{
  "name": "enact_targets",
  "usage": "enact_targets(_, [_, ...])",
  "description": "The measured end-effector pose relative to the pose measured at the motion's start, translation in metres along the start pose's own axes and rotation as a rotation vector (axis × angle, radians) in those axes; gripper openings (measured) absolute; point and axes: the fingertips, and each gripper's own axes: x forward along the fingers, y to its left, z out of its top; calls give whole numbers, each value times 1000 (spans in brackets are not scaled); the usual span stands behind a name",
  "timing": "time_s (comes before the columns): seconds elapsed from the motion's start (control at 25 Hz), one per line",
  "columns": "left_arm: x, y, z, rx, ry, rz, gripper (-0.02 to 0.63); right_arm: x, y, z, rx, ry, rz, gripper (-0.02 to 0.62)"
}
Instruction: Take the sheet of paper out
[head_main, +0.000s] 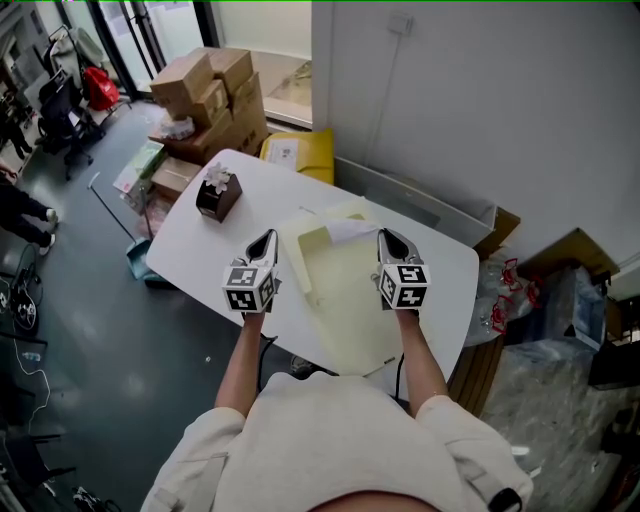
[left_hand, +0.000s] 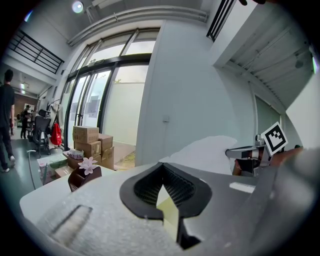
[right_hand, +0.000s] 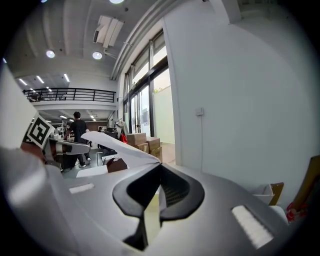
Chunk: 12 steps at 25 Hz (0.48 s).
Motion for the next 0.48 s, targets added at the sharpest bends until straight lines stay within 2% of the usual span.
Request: enact_targets(0.48, [2,-3,1,8,-1,-4,3,0,-2,-2,-3,5,1,3])
